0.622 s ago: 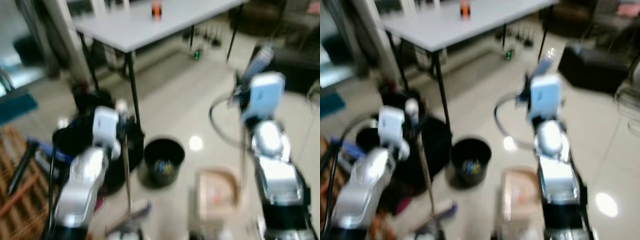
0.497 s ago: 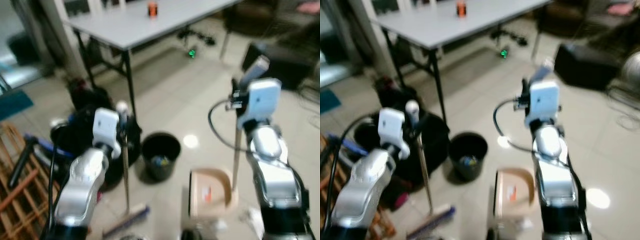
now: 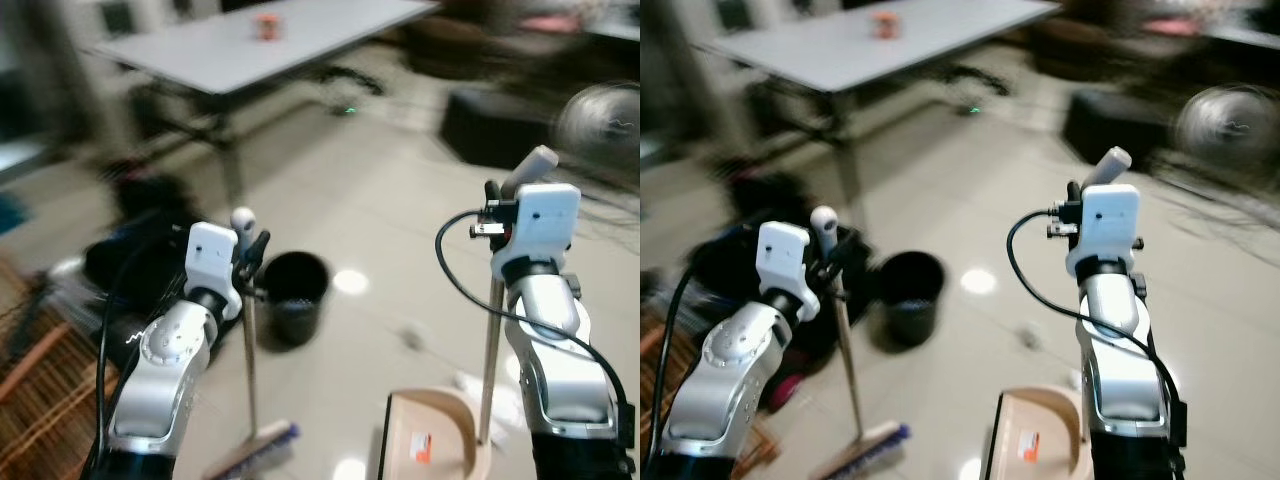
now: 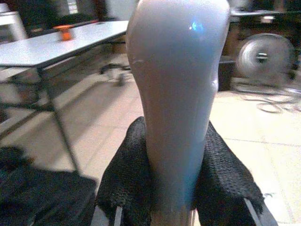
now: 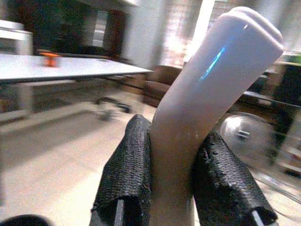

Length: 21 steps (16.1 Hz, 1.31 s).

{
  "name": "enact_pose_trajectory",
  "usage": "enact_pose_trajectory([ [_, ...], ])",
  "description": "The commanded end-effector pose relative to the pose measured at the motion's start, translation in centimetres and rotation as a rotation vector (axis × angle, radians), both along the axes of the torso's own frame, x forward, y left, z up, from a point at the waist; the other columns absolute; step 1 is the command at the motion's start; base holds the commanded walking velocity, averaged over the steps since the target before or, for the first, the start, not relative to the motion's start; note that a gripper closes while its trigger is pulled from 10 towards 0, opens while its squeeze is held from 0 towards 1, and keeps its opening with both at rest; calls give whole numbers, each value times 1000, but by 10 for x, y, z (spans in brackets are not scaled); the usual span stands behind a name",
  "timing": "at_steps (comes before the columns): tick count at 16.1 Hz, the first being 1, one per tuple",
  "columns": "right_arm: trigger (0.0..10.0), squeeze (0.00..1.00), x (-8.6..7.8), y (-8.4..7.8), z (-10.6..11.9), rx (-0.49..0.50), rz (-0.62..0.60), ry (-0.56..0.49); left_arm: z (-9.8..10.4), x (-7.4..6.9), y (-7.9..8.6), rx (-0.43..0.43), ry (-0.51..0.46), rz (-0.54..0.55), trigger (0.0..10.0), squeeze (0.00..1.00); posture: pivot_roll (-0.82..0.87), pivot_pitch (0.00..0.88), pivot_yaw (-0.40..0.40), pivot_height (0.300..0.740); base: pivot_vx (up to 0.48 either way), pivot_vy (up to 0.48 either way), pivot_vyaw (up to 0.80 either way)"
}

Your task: Sweep floor

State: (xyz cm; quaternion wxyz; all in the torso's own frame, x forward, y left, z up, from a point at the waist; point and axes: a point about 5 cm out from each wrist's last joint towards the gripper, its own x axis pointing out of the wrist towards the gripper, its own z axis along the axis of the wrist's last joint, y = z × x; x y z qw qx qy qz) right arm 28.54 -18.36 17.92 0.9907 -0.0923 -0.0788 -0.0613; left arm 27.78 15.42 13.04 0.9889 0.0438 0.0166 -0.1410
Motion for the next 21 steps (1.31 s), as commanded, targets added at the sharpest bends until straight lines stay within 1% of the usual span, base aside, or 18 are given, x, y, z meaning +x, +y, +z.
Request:
enact_pose_trajectory([
  [1, 10000, 0, -4, -9, 8, 15, -48, -30, 12, 4, -6, 1, -58, 4, 10000, 0, -89, 0, -21, 740, 0, 0, -800],
  [2, 10000, 0, -5, -10, 7, 20, -57, -21, 13, 4, -7, -14, -54, -10, 10000, 0, -92, 0, -18, 740, 0, 0, -800],
  [4, 10000, 0, -8, -11, 5, 23, -57, -6, 13, 4, -9, -13, -49, -20, 10000, 0, -94, 0, -16, 740, 0, 0, -800],
  [5, 10000, 0, -10, -10, 5, 19, -57, -6, 14, 5, -9, -2, -57, -27, 10000, 0, -94, 0, -16, 740, 0, 0, -800],
  [7, 10000, 0, -11, -7, 5, 26, -44, -12, 16, 5, -9, -8, -72, -27, 10000, 0, -88, 0, -19, 740, 0, 0, -800],
  [10, 10000, 0, -10, -7, 6, 32, -46, -16, 20, 5, -9, -10, -106, -14, 10000, 0, -84, 0, -21, 740, 0, 0, -800],
  [11, 10000, 0, -10, -8, 9, 26, -62, -29, 23, 5, -8, -22, -127, -9, 10000, 0, -85, 0, -19, 740, 0, 0, -800],
  [14, 10000, 0, -11, -12, 13, 8, -85, -46, 25, 5, -9, -26, -134, -14, 10000, 0, -91, 0, -15, 740, 174, 0, -800],
  [15, 10000, 0, -12, -16, 14, -27, -109, -51, 26, 6, -9, -22, -138, -16, 10000, 0, -91, 0, -15, 740, 270, 0, -800],
  [16, 10000, 0, -12, -17, 14, -50, -121, -52, 26, 7, -9, -21, -140, -17, 10000, 0, -92, 4, -12, 740, 270, 0, 0],
  [17, 10000, 0, -11, -20, 15, -101, -128, -65, 27, 7, -9, -19, -144, -16, 10000, 0, -92, 4, -12, 740, 270, 0, 0],
  [18, 10000, 0, -10, -20, 19, -130, -117, -100, 28, 7, -9, -19, -148, -15, 10000, 0, -92, 7, -9, 740, 270, 0, 0],
  [19, 10000, 0, -8, -19, 22, -138, -109, -113, 28, 7, -9, -18, -148, -14, 10000, 0, -92, 7, -9, 740, 270, 0, 0],
  [21, 10000, 0, -3, -10, 27, -118, -44, -144, 28, 9, -9, -11, -151, -8, 10000, 0, -95, 15, -4, 740, 268, 0, 0],
])
